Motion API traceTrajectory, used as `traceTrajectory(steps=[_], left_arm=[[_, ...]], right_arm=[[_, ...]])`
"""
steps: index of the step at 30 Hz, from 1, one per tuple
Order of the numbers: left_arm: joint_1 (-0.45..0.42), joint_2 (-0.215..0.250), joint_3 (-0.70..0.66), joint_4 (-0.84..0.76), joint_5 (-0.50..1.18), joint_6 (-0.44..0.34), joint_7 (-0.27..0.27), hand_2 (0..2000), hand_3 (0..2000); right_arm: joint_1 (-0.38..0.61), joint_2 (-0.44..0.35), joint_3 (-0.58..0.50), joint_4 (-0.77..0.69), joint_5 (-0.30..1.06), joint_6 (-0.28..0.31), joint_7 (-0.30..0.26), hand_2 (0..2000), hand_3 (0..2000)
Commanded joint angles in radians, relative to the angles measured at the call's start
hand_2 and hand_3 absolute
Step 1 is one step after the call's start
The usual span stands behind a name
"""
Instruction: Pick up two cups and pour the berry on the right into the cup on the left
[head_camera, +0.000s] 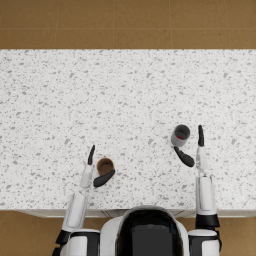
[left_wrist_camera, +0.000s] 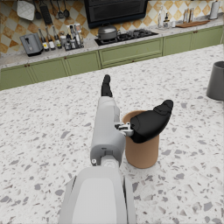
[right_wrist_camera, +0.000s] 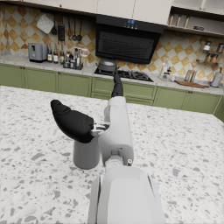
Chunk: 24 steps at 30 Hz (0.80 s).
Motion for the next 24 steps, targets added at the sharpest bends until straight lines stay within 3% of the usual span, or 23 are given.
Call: traceTrajectory(steps=[1, 24], left_arm=[[-0.038, -0.014, 0.02, 0.008, 0.0, 0.0, 0.0, 0, 0], [0.005, 0.059, 0.077, 0.168, 0.001, 0.001, 0.0, 0, 0]], right_arm=[[0.026, -0.006, 0.006, -0.056, 0.001, 0.0, 0.0, 0, 0], [0.19, -0.081, 0.052, -0.516, 0.003, 0.0, 0.0, 0, 0]])
